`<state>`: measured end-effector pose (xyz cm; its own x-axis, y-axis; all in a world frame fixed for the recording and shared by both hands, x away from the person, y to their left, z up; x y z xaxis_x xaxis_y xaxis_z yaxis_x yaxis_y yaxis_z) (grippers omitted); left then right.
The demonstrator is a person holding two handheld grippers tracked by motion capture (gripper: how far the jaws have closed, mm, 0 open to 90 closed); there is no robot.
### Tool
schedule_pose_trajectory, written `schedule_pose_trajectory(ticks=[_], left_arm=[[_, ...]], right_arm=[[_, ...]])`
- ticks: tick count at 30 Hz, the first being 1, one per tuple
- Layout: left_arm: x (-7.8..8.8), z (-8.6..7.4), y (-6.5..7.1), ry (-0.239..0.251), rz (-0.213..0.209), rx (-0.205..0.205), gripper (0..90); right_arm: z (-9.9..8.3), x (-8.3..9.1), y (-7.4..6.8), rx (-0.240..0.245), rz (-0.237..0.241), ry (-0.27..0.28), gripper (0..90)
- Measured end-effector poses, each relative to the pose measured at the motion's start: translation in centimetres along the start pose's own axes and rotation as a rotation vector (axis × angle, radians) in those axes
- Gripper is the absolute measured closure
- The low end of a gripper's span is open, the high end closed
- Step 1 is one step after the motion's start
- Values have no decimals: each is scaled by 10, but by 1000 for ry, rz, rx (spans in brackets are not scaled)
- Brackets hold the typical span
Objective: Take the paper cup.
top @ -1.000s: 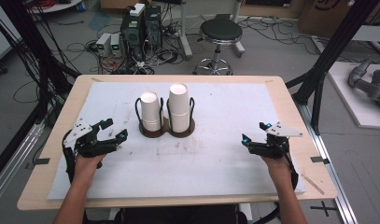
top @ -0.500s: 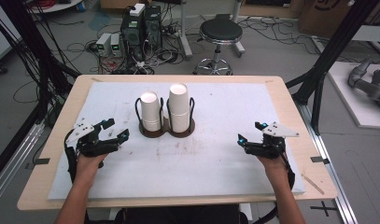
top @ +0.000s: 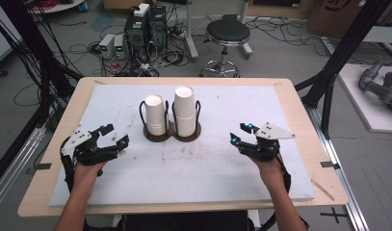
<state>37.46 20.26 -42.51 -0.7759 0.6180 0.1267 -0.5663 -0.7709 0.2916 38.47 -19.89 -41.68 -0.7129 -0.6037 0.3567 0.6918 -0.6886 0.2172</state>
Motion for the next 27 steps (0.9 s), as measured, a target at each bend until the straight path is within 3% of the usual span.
schedule_pose_trajectory(ticks=[7, 12, 19, 27], left_arm=[[0, 0, 1, -4, 1, -4, 185], [-2, -2, 1, -10, -3, -2, 185], [-2, -2, 0, -9, -4, -1, 184], [-2, -2, -2, -7, -2, 9, 184]], right_arm=[[26, -19, -23, 46, 36, 42, 631], [31, -33, -37, 95, 54, 34, 732], [42, -51, -50, 127, 21, 37, 895], [60, -87, -74, 145, 65, 38, 900]])
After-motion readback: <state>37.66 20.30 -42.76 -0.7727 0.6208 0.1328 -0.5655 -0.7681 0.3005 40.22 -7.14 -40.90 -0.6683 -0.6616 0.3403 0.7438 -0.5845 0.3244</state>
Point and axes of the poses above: each handheld gripper's, and its own axes: x roughly backward along the jaws, z roughly out of its top, y roughly to its right, the point moved 9 cm from there along -x, roughly forward along the jaws, and after that the axes turned 9 degrees about x, right-handed, at the moved point
